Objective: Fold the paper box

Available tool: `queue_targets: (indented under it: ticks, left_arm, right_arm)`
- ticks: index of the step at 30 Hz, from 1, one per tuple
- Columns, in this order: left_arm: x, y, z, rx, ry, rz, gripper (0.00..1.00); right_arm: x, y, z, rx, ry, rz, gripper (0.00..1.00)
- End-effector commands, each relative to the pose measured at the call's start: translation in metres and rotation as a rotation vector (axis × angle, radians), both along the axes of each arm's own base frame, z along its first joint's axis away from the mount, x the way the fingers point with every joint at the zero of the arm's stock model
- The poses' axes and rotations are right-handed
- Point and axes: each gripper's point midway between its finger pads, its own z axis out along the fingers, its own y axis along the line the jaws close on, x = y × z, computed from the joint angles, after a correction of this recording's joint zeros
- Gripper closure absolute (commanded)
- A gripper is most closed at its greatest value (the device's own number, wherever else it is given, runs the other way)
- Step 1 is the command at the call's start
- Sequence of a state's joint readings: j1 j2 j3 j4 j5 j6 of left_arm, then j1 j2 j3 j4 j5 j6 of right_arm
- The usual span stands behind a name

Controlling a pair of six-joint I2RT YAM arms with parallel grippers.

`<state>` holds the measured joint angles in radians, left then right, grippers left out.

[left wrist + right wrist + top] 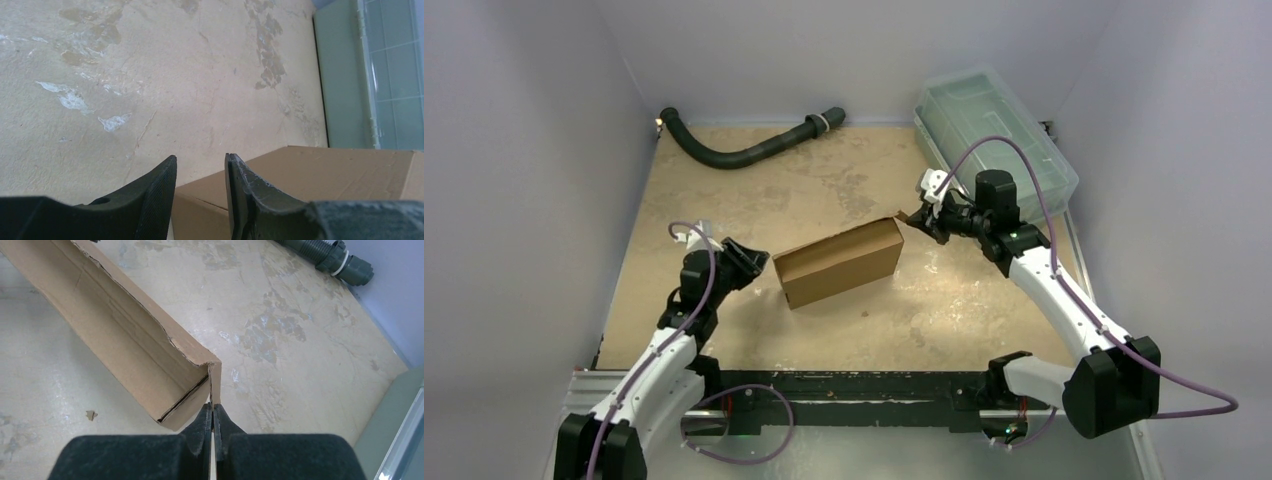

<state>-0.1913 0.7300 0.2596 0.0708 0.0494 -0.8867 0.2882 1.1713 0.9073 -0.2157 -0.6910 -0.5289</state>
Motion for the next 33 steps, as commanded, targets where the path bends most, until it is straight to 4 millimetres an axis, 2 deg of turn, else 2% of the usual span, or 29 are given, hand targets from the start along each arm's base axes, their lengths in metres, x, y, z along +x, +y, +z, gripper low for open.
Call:
queue_targets:
  ticks: [1,5,12,26,30,33]
  left_arm:
    - [0.011,-0.010,0.009,-0.004,-0.079,-0.057,0.61]
    - [0.015,-0.015,0.008,-0.001,-0.081,-0.086,0.61]
    - [0.016,-0.025,-0.005,-0.010,-0.053,-0.144,0.62]
    - [0.016,-0.039,-0.008,-0.026,-0.038,-0.163,0.63]
    - [0.019,-0.036,-0.009,-0.021,-0.029,-0.137,0.63]
    - [0.023,-0.022,-0.003,0.026,-0.027,-0.068,0.62]
  right_arm:
    - [-0.003,0.006,0.016,0.053,-0.020,0.007,1.00]
    - [-0.006,0.009,0.017,0.076,0.003,0.013,1.00]
    - [-0.008,0.014,0.021,0.102,0.032,0.008,1.00]
    - [-0.011,0.027,0.021,0.141,0.115,-0.011,1.00]
    - [-0.009,0.028,0.020,0.133,0.114,-0.028,1.00]
    - [-0.001,0.022,0.018,0.115,0.100,-0.082,1.00]
